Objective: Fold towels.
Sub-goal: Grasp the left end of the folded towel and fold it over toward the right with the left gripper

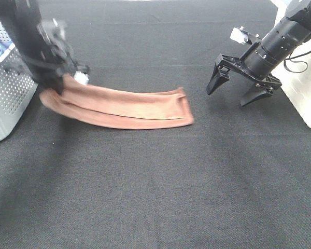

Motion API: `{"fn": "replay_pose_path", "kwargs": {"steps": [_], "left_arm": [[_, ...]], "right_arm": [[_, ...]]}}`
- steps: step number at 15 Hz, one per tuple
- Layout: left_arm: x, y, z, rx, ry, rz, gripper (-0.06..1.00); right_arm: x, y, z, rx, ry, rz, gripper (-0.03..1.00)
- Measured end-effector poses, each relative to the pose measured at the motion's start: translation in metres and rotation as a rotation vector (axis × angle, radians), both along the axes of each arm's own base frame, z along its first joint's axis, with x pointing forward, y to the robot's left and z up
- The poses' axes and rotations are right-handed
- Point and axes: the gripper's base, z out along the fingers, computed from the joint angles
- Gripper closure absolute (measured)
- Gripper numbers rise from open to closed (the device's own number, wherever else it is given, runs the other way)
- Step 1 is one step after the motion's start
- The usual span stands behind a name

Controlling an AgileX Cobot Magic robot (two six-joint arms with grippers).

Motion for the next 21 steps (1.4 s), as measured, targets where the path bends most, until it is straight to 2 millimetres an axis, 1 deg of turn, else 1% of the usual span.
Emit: {"fn": "replay_pose_path", "kwargs": {"steps": [1, 3, 5, 6, 8, 10, 11, 13, 14, 15, 16, 18, 19, 21], "left_arm": [[0.002, -0.004, 0.01, -0.033, 0.004, 0.01, 0.91], [0.005, -0.025, 0.028, -0.182, -0.019, 0.015, 0.91], [0.003, -0.055, 0.038, -0.342, -0.06, -0.017, 0.91], [0.0, -0.078, 0.04, -0.433, -0.072, -0.031, 0.91], [-0.004, -0.111, 0.031, -0.509, -0.096, -0.046, 0.91], [-0.006, -0.139, 0.009, -0.527, -0.101, -0.061, 0.91], [-0.006, -0.139, 0.009, -0.527, -0.101, -0.061, 0.91], [-0.005, -0.166, -0.019, -0.532, -0.092, -0.07, 0.9], [-0.004, -0.173, -0.026, -0.542, -0.083, -0.052, 0.88], [-0.003, -0.178, -0.031, -0.561, -0.081, -0.021, 0.81], [-0.002, -0.183, -0.034, -0.583, -0.083, 0.005, 0.66], [-0.001, -0.189, -0.031, -0.636, -0.111, 0.028, 0.34], [0.0, -0.189, -0.026, -0.638, -0.143, 0.007, 0.22], [0.005, -0.181, -0.01, -0.608, -0.223, -0.071, 0.19]], "right_arm": [[0.0, 0.0, 0.0, 0.0, 0.001, 0.0, 0.04], [0.0, 0.0, 0.0, 0.001, 0.003, 0.001, 0.04], [-0.001, 0.0, 0.0, 0.001, 0.007, 0.003, 0.04], [-0.001, 0.0, 0.0, 0.002, 0.008, 0.004, 0.04], [-0.001, 0.0, 0.0, 0.002, 0.008, 0.004, 0.04], [-0.002, 0.0, 0.0, 0.003, 0.018, 0.008, 0.04], [-0.002, 0.0, 0.0, 0.003, 0.018, 0.008, 0.04], [-0.005, 0.001, 0.0, 0.01, 0.049, 0.015, 0.04], [-0.006, 0.001, 0.0, 0.013, 0.063, 0.009, 0.04], [-0.006, 0.002, 0.0, 0.019, 0.075, 0.002, 0.04], [-0.007, 0.002, 0.0, 0.029, 0.085, 0.002, 0.04], [-0.007, 0.005, 0.001, 0.058, 0.093, -0.01, 0.04], [-0.008, 0.006, 0.002, 0.079, 0.103, -0.007, 0.04], [-0.008, 0.012, 0.005, 0.145, 0.098, -0.001, 0.04]]}}
